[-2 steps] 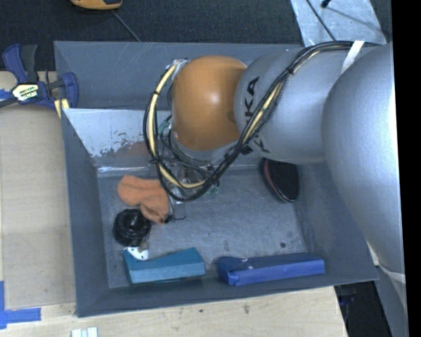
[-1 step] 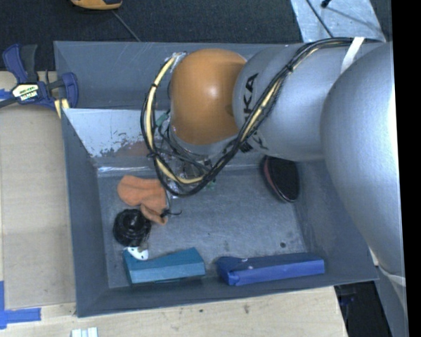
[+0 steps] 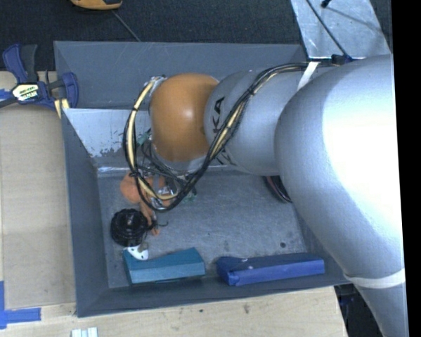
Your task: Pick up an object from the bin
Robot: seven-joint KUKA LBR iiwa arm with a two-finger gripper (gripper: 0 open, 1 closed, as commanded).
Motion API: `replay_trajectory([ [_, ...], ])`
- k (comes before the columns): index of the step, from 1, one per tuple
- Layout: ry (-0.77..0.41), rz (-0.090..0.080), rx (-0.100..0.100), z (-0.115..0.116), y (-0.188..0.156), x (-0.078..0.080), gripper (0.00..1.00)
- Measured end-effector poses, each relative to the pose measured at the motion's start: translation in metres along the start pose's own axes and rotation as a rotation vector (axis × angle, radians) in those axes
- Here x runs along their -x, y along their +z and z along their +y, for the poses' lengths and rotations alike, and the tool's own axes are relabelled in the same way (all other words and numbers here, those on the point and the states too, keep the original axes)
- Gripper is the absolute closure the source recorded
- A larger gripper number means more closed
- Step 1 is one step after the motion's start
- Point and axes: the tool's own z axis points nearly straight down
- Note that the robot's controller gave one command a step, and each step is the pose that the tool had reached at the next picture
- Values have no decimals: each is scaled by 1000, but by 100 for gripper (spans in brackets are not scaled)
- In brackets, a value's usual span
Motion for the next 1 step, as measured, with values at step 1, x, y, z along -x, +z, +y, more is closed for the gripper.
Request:
replay_trajectory([
  [1,120,-6,2,-10,-2,6,100],
])
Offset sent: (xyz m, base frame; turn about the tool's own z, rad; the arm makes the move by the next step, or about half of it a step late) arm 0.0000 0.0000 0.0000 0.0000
